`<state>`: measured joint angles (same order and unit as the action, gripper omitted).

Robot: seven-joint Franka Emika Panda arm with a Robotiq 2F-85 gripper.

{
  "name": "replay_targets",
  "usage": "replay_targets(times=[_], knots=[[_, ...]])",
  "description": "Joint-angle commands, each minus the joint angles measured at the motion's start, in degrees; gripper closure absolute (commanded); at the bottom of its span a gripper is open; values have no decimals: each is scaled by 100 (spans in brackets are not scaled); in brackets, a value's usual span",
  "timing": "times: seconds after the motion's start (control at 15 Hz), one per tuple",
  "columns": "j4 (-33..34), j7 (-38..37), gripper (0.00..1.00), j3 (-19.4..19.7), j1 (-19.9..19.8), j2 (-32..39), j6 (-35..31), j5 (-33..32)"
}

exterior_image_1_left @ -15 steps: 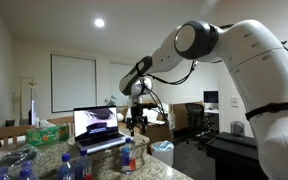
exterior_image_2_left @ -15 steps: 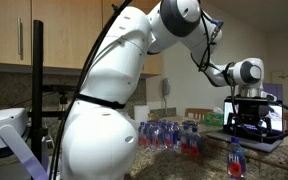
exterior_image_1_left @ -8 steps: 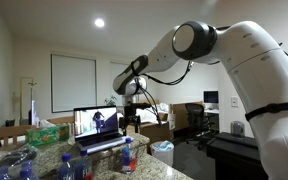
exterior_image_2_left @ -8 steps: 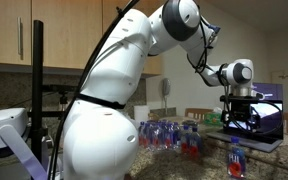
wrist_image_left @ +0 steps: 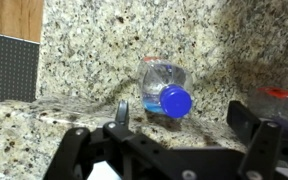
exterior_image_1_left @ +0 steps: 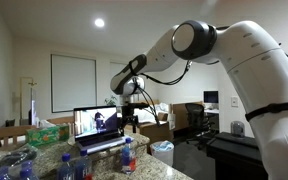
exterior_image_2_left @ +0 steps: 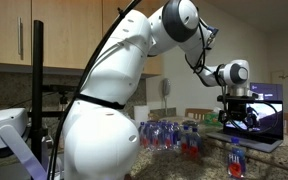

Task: Move the bottles to the left side of the counter

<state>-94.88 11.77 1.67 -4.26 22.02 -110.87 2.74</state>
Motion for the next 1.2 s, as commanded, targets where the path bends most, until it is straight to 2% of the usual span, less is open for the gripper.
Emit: replay_targets(times=[0.0, 0.4, 1.13], knots=[[-80, -198, 0, 9, 55, -1, -126, -183], [-186, -278, 0, -3, 72, 28, -159, -167], [-419, -1252, 0, 35, 94, 34, -368, 19]])
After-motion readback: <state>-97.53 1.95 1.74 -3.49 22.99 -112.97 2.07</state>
